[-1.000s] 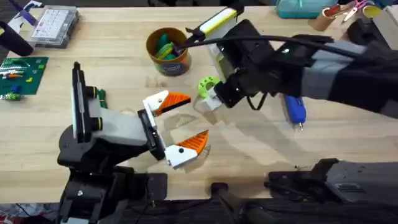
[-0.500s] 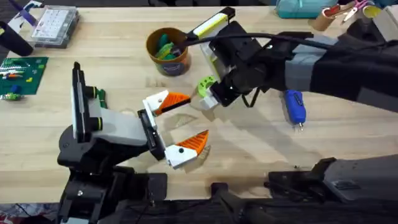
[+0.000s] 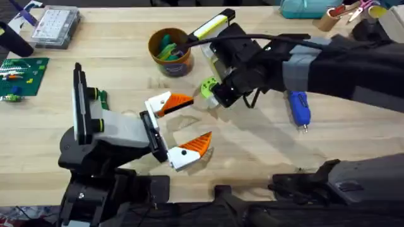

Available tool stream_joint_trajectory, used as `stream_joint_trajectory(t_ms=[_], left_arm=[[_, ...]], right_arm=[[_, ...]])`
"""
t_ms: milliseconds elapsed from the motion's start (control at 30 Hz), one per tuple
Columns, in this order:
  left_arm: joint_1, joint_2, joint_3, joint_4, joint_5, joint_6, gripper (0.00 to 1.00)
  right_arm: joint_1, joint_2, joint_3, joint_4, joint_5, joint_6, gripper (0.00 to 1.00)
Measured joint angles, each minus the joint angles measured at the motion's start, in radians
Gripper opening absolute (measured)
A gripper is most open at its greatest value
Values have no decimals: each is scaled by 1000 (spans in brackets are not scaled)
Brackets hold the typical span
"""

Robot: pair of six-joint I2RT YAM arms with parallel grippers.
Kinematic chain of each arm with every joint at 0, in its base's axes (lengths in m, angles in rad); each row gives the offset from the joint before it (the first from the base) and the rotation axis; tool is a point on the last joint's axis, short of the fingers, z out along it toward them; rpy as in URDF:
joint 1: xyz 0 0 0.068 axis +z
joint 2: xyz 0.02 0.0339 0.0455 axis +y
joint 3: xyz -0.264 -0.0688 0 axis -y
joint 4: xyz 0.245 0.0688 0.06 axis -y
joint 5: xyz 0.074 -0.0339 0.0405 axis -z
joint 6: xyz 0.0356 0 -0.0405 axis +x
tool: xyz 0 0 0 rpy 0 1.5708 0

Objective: Pick up the gripper from the table and insert it into the empty holder that is missing its gripper. Then pick up a screw, insert it into the mounting hole, and use the screwdriver to tighten it. Finally, clean up the table by picking up the vegetable and placing it into the bucket.

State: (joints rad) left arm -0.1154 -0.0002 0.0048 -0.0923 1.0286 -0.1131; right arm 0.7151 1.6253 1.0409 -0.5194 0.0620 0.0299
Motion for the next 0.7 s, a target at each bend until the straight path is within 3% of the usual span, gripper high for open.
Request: stream_joint_trajectory(t_ms=[700], left_arm=[[0,0,0,0,0,0,986]], right_arm=[[0,48,13,31,1,-1,416]])
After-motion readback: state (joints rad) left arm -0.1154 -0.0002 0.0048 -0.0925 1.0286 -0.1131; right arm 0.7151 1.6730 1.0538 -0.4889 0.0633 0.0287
